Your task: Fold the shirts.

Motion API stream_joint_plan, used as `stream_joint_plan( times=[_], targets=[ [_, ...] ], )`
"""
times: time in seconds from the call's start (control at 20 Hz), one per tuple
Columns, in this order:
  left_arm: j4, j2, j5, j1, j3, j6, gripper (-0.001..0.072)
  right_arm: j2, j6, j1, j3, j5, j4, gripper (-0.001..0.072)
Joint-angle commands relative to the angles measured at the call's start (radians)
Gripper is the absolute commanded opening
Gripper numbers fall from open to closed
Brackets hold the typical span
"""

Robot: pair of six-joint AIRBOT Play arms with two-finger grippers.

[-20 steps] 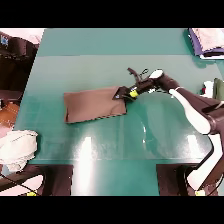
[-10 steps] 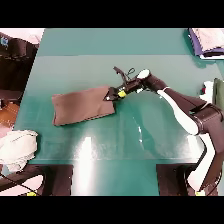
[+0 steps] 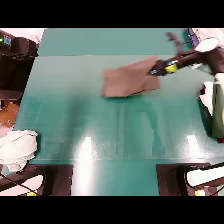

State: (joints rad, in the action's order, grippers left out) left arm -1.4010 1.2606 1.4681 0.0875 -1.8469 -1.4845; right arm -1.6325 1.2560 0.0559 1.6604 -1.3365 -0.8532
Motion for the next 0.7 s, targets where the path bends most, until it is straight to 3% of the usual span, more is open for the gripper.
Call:
stream_joint_plan(
  times=[0.0, 0.3, 0.65],
  targets=[
    [0.068, 0.001, -0.017, 0.0, 0.0, -0.001, 0.0026, 0.09, 0.027, 0.243, 0.001, -0.014, -0.101, 0.0012],
    [0.137, 0.001, -0.009, 0.0, 0.0, -0.009, 0.0026, 0.099, 0.029, 0.588, 0.002, 0.109, -0.079, 0.0012],
    [0.183, 0.001, -0.009, 0.0, 0.0, -0.012, 0.0026, 0.098, -0.004, 0.742, 0.016, 0.286, 0.067, 0.0011]
  ],
)
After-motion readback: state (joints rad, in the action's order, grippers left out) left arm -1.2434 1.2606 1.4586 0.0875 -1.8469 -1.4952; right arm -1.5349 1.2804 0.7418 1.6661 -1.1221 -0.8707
